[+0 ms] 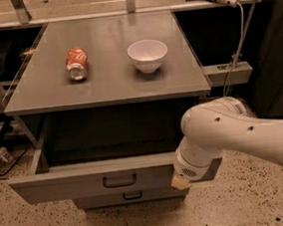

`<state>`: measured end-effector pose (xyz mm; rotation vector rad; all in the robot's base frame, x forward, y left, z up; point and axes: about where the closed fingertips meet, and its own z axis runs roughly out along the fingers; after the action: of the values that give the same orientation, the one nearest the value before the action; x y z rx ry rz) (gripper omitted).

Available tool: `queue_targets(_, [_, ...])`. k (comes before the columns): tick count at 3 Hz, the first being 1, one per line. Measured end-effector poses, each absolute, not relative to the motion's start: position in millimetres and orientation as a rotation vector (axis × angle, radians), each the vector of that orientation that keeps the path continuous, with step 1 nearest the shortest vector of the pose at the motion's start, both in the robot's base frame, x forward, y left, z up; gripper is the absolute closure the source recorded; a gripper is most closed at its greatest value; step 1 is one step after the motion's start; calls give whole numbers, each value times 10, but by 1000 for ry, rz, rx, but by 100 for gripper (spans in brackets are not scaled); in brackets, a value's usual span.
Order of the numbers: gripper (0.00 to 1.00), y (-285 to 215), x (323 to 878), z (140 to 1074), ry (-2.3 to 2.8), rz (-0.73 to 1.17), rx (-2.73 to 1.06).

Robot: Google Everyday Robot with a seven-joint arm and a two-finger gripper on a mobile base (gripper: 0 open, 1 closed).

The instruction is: Close top drawer

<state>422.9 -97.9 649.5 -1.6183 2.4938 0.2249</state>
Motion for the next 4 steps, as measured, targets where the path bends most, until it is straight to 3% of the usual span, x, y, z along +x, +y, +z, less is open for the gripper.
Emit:
queue_targets(1, [100, -664, 4779, 6574, 2419, 192, -1648])
queue_targets(4, [100, -841, 4987, 6444, 2476, 114, -1508])
